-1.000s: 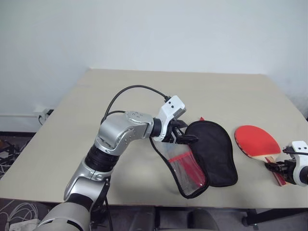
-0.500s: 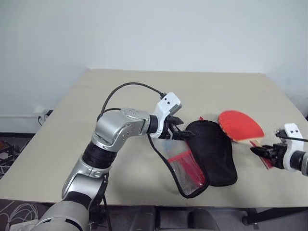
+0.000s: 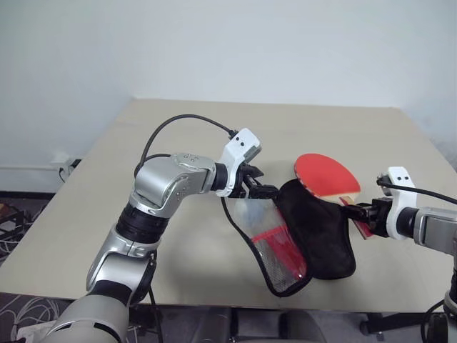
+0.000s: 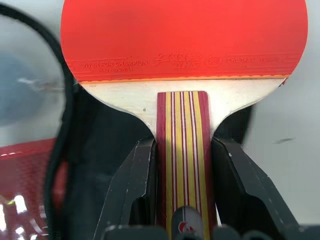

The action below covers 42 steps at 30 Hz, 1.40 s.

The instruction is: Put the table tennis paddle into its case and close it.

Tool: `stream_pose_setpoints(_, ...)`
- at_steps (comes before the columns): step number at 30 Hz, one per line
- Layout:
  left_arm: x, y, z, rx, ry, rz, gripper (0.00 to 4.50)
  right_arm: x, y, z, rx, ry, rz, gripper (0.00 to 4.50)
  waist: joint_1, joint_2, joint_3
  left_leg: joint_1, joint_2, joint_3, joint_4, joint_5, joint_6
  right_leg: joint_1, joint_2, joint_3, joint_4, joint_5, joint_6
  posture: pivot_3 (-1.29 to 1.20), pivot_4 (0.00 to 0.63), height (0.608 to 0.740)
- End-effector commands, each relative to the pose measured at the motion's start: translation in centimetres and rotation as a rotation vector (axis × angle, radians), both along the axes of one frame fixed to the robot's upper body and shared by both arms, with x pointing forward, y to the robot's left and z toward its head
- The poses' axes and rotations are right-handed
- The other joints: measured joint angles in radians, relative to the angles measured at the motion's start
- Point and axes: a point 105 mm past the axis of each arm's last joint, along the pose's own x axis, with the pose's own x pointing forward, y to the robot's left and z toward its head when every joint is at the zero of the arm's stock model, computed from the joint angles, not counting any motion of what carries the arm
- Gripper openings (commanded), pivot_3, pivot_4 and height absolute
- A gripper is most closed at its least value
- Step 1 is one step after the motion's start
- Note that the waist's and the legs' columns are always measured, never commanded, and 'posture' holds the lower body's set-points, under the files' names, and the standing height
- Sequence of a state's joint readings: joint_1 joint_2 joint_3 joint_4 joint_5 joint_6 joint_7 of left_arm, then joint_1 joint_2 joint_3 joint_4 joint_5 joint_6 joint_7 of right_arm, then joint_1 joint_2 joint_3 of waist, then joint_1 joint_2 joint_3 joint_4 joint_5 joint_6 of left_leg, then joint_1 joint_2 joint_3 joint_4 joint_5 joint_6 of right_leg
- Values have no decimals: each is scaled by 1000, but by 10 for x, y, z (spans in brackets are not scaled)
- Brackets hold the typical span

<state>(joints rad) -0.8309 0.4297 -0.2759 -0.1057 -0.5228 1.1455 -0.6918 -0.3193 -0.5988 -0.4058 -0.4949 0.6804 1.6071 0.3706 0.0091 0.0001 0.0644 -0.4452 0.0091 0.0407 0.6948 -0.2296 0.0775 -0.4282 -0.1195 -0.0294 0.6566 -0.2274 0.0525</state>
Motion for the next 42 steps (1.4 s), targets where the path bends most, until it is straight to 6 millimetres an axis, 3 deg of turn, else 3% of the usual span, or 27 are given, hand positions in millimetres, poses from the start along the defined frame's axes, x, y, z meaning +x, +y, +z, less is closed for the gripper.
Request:
stream_pose_setpoints(1, 4, -1, 13, -27, -50, 4, 3958, 0, 13, 15, -10, -78, 32, 1204, 0, 0, 0, 0, 0, 0, 0, 0, 0, 0, 0, 0, 0, 0, 0, 0, 0, 688)
stream_pose_setpoints(8, 6, -2, 12, -27, -51, 8, 3958, -13, 34, -12, 13, -9, 42, 1204, 0, 0, 0, 0, 0, 0, 1, -1, -1, 0, 0, 0, 0, 0, 0, 0, 0, 688)
stream_pose_setpoints(12, 7, -2, 11, -24, -51, 6, 3958, -22, 26, -24, -4, 44, -1, 1204, 0, 0, 0, 0, 0, 1, 1, -1, 0, 0, 0, 1, 0, 0, 0, 0, 0, 688)
stream_pose_setpoints(23, 7, -5, 9, -27, -49, -12, 3958, -39, 17, -36, -21, 112, -35, 1204, -1, 0, 0, 0, 0, 2, 2, 0, 0, 1, 0, 1, 0, 0, 0, 0, 0, 688)
stream_pose_setpoints(42, 1, -8, 7, -24, -50, -44, 3958, -22, 12, -38, -32, 108, -179, 1204, 0, 0, 0, 0, 0, 3, 2, 0, 2, 1, 0, 3, -1, 1, -1, 0, 0, 688)
